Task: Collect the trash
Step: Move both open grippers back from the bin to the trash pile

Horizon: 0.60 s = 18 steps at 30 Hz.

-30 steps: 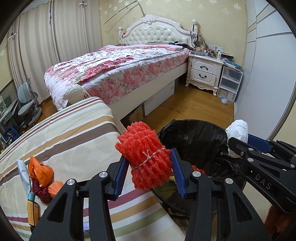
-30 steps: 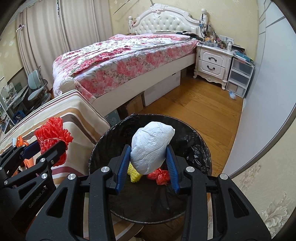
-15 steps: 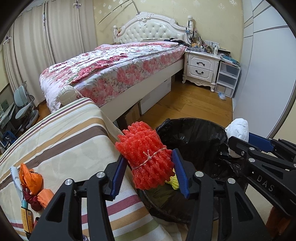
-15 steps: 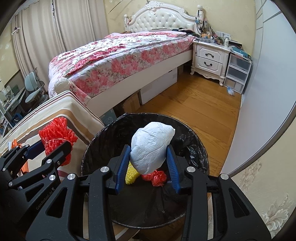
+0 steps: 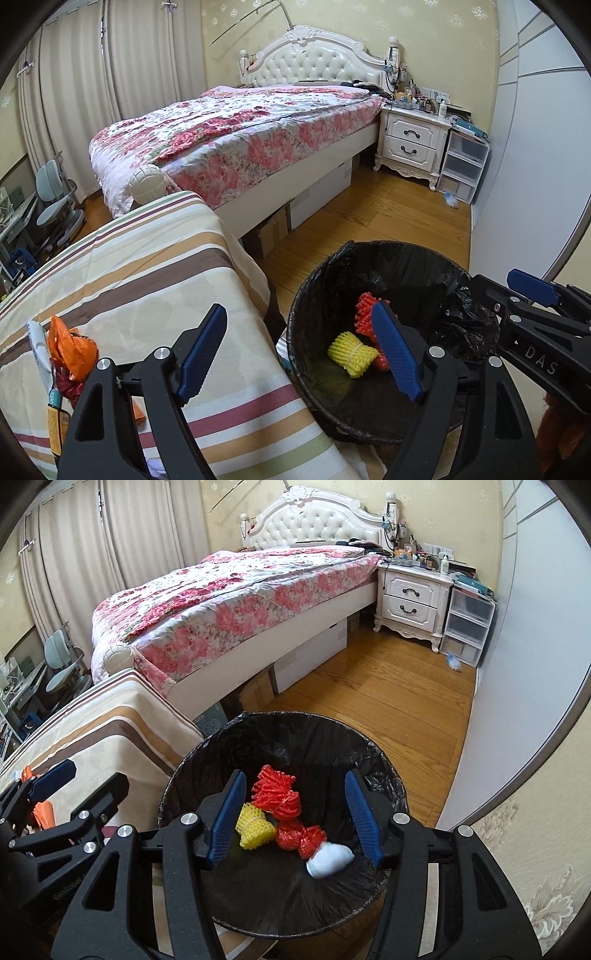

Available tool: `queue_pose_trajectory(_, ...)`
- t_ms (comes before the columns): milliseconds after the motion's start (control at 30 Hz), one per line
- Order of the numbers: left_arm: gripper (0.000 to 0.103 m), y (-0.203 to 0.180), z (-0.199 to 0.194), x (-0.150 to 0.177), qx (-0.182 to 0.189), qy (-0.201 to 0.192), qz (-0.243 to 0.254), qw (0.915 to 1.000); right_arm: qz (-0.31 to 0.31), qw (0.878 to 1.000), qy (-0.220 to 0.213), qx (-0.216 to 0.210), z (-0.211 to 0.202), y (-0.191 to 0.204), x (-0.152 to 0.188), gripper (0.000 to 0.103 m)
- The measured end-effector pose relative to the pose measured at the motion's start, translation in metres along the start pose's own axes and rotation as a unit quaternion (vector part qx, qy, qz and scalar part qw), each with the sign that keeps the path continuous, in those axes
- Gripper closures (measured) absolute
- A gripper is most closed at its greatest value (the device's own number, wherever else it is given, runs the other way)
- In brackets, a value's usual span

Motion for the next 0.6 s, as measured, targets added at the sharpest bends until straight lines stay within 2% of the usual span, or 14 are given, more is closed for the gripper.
queue_pose_trajectory(400,0.025,0.034,-0.036,0.009,-0.021,-0.012,-0.023,0.9995,-0.021,0.999,-0.002,-0.027,-0.016,0.034,0.006,0.048)
queue_pose_trajectory(600,0.025,0.065,-0.054,0.019,-0.043,-0.013,-0.041,0.9981,-0.038,0.998,0.001,-0.05,-0.024,0.062,0.015,0.048)
Point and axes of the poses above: each gripper's, at about its wrist camera, not at the fingertips, and z roughly the way its jaws point, y to its left, x to its underside, the point moved 8 cm from there along z, roughly the way its jaws point
